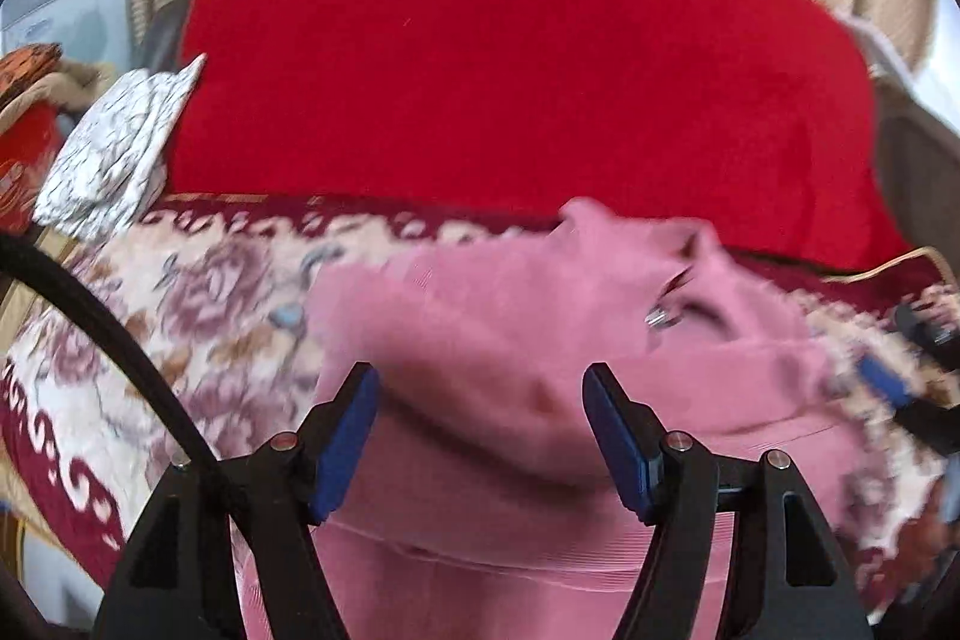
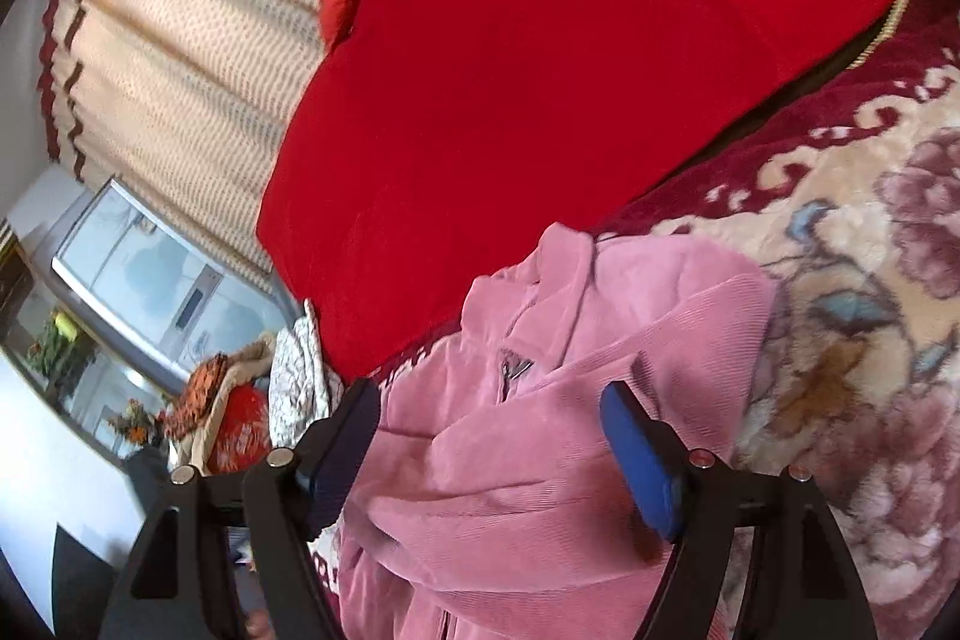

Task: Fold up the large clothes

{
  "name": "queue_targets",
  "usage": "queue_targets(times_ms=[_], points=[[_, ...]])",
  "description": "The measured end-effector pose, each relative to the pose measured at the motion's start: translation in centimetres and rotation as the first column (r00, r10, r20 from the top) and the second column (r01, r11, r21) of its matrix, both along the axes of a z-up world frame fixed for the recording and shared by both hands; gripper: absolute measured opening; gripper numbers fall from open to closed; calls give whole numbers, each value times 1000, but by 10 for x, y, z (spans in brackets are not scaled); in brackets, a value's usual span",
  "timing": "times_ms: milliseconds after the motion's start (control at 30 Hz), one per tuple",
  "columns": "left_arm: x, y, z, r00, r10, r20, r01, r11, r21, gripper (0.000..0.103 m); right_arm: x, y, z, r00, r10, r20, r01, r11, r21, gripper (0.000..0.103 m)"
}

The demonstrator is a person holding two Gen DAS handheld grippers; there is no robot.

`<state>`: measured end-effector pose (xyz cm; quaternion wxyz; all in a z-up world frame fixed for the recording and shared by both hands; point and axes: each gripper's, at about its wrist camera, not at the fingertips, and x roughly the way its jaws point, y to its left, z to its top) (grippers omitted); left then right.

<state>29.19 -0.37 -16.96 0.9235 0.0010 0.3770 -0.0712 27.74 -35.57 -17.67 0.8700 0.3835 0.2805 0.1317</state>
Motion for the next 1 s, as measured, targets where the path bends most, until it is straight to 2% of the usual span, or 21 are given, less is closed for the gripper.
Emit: queue_targets(times_ms=[100,200,300,367,467,733,1000], points=[[0,-6,-22,1000,17,-3,-17,999,39,71,6,17,-1,999,46,-5,-46,998,-52,73],[0,-14,-36,1000,23,10,-24,996,85,71,13,34,-8,996,81,-46,-86,989,-120,70],[2,-23,-45,999,14,34,-19,990,142,71,27,49,-27,982,90,-166,-125,969,-212,69],[1,-25,-46,999,14,41,-20,990,142,71,35,56,-41,967,89,-239,-152,954,-259,63],[-3,-24,-44,999,16,52,-23,989,148,71,32,62,-37,973,80,-219,-150,934,-325,63],[-11,-17,-35,995,25,93,-39,986,161,71,20,73,-17,993,82,-83,-107,924,-368,63],[-14,-4,-31,992,75,106,-93,979,179,71,28,90,-20,989,110,-98,-138,923,-360,63]])
